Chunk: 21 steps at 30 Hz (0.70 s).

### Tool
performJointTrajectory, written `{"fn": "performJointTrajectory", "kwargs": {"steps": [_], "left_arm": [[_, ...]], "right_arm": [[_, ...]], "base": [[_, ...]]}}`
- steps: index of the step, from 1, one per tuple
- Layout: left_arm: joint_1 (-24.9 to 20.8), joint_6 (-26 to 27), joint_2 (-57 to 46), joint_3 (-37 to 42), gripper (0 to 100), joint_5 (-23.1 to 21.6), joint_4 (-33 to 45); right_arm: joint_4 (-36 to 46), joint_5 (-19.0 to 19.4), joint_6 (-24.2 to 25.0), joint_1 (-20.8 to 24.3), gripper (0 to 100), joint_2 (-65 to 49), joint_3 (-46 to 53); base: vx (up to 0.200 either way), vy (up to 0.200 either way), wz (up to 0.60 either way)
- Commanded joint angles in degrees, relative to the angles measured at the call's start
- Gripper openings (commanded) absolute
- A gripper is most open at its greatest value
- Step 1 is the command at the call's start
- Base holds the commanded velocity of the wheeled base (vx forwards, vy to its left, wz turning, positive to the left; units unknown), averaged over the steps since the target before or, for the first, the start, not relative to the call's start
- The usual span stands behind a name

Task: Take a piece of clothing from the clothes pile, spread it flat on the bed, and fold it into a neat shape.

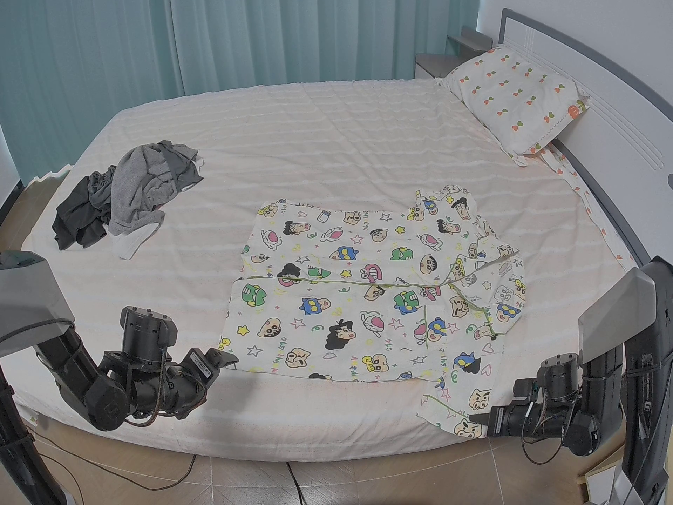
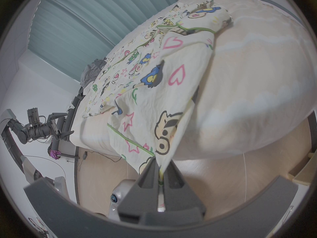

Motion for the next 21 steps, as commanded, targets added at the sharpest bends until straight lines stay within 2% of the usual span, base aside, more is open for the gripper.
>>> {"fn": "performJointTrajectory", "kwargs": {"steps": [1, 5, 7, 10, 13, 21], "left_arm": [[-0.3, 0.0, 0.5, -1.7, 100, 0.1, 0.1], [-0.4, 0.0, 0.7, -2.3, 100, 0.3, 0.1], [-0.3, 0.9, 2.9, -5.6, 100, 3.9, 0.6], [-0.4, 3.5, 5.1, -6.6, 100, 6.1, 0.8], [-0.5, 4.6, 6.1, -7.2, 100, 6.4, 1.3], [-0.3, 4.9, 10.1, -16.6, 100, 8.2, 8.4]], "right_arm": [[-2.1, 0.5, 0.1, -1.2, 0, -1.1, 3.4], [-1.9, 1.6, 0.1, -1.6, 0, -1.7, 4.3], [-1.9, 8.5, 0.5, -3.9, 0, -4.3, 7.1], [-1.8, 11.2, 0.6, -5.0, 0, -5.3, 7.3], [-1.8, 11.3, 0.7, -5.2, 0, -5.1, 7.3], [-1.8, 11.4, 0.8, -5.6, 0, -4.8, 7.3]], "base": [[0.000, 0.000, 0.00], [0.000, 0.000, 0.00], [0.000, 0.000, 0.00], [0.000, 0.000, 0.00], [0.000, 0.000, 0.00], [0.000, 0.000, 0.00]]}}
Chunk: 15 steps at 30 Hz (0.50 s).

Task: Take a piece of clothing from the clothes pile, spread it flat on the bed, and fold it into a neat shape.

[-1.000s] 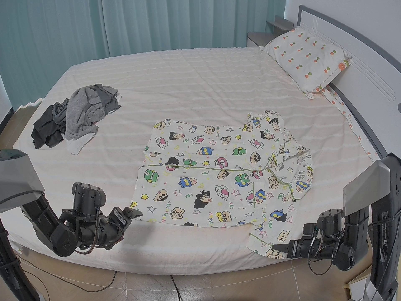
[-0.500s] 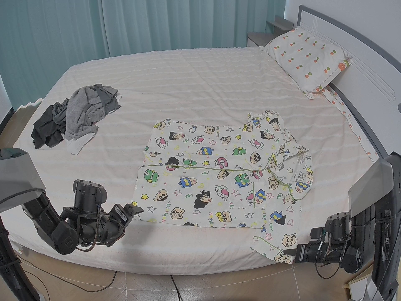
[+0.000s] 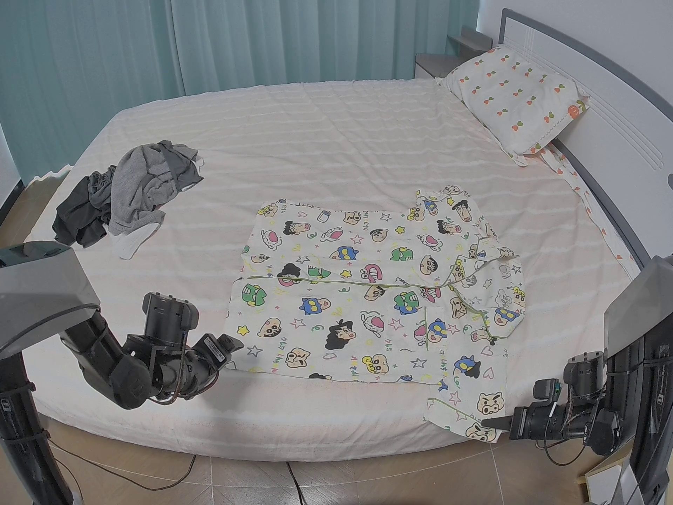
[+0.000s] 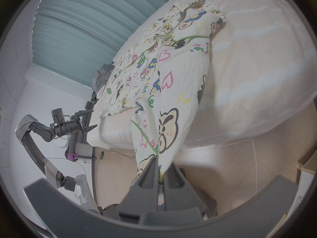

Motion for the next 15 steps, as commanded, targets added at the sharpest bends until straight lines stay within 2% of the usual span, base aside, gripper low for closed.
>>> {"fn": "performJointTrajectory", "kwargs": {"steps": [1, 15], "left_arm": [[0.1, 0.0, 3.6, -5.1, 100, 1.4, 2.1], [-0.7, 0.0, 8.0, -10.9, 100, 3.6, 5.1]], "right_arm": [[-0.6, 0.1, 0.0, -0.3, 0, -0.2, 0.9], [-0.6, 0.1, 0.0, -0.3, 0, -0.1, 0.9]], "base": [[0.000, 0.000, 0.00], [0.000, 0.000, 0.00]]}}
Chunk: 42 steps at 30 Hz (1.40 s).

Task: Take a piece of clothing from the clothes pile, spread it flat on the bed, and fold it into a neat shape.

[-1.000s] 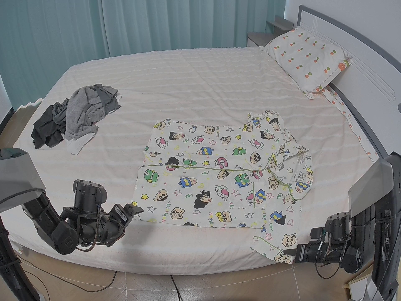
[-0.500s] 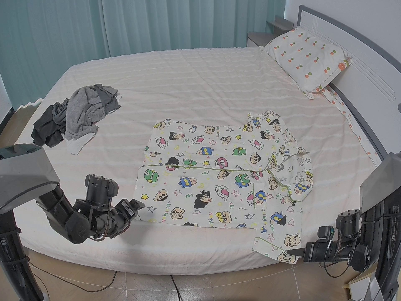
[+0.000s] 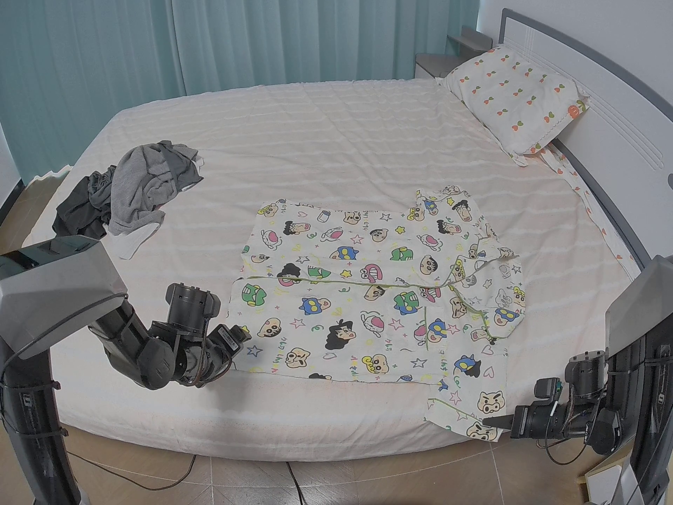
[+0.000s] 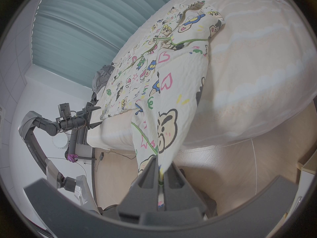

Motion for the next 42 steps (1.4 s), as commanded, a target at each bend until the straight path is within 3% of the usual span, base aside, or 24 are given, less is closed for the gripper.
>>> {"fn": "performJointTrajectory", "kwargs": {"steps": [1, 8, 9, 25, 31, 35, 42], "left_arm": [[-0.3, 0.0, 1.6, -1.4, 100, 0.1, 0.1], [-0.6, 0.0, 2.5, -4.5, 100, 1.5, 3.0], [-0.6, 0.0, 3.2, -5.6, 0, 1.9, 3.8], [-1.4, 0.1, 1.3, -5.2, 0, 3.5, 11.9], [-1.5, 0.1, -1.4, -2.5, 0, 3.6, 12.9], [-1.5, 0.2, -2.6, -1.2, 0, 3.6, 12.9], [-1.5, 1.8, -4.5, 1.3, 0, 3.7, 13.0]], "right_arm": [[-0.6, 0.0, 0.0, 0.0, 0, 0.1, 0.9], [-0.6, 0.0, 0.0, 0.0, 0, 0.1, 0.9], [-0.6, 0.0, 0.0, 0.0, 0, 0.1, 0.9], [-0.6, -0.7, -0.1, 0.0, 0, 0.3, 0.9], [-0.5, -4.7, -0.1, 0.4, 0, 0.1, 0.9], [-0.1, -4.9, -0.5, 0.5, 0, -0.9, 0.9], [8.6, -4.7, -2.7, 0.7, 0, -6.4, 0.9]], "base": [[0.000, 0.000, 0.00], [0.000, 0.000, 0.00], [0.000, 0.000, 0.00], [0.000, 0.000, 0.00], [0.000, 0.000, 0.00], [0.000, 0.000, 0.00], [0.000, 0.000, 0.00]]}}
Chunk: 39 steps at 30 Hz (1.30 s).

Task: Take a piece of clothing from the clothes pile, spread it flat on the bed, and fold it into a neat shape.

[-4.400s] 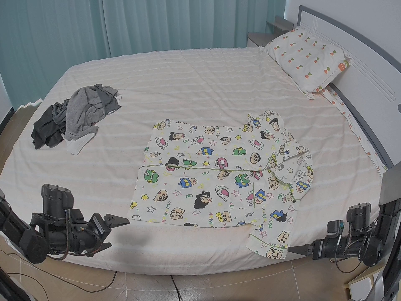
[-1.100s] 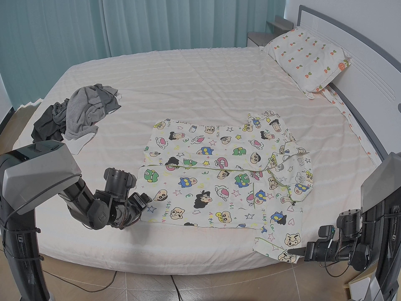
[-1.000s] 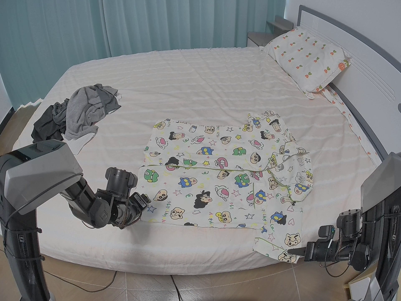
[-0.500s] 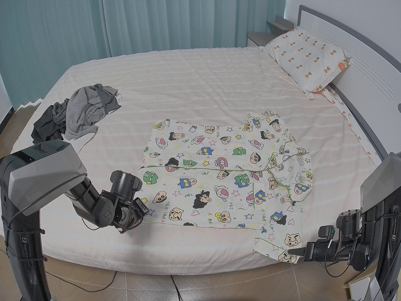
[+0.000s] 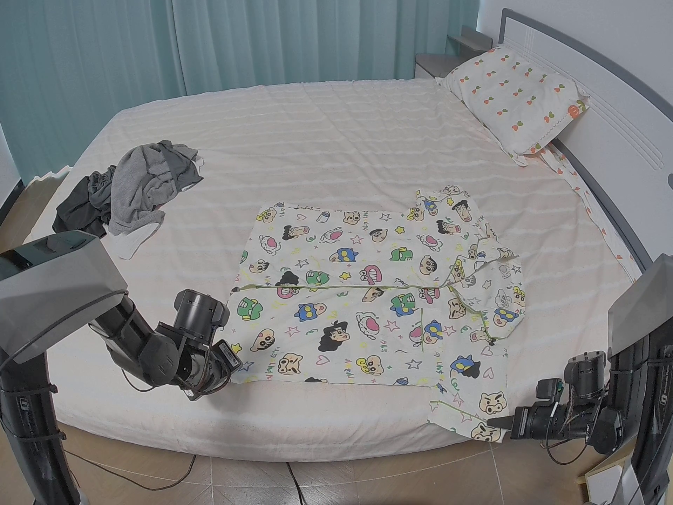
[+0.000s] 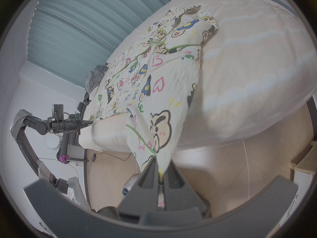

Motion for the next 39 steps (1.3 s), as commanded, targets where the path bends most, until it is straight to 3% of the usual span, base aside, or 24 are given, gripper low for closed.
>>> {"fn": "performJointTrajectory", "kwargs": {"steps": [1, 17, 25, 33, 39], "left_arm": [[-0.1, 0.4, -2.2, 2.0, 0, 0.1, 0.0], [-0.3, 0.3, -5.1, 9.1, 0, -0.3, -0.2], [-2.1, 0.2, -6.1, 12.2, 0, -0.1, -0.7], [-2.5, 0.3, -5.5, 12.2, 0, 0.1, -1.0], [-3.4, 0.3, -5.5, 13.8, 0, 0.2, -0.9]], "right_arm": [[4.0, 0.2, -1.8, -0.2, 0, -4.2, 0.9], [12.0, 0.0, -3.3, -0.7, 0, -6.6, 0.9], [22.9, 1.0, -8.8, -1.7, 0, -13.7, 0.9], [26.8, 2.7, -9.5, -4.7, 0, -17.9, 1.0], [31.3, 3.7, -13.3, -5.9, 0, -17.7, 1.0]], "base": [[0.000, 0.000, 0.00], [0.000, 0.000, 0.00], [0.000, 0.000, 0.00], [0.000, 0.000, 0.00], [0.000, 0.000, 0.00]]}}
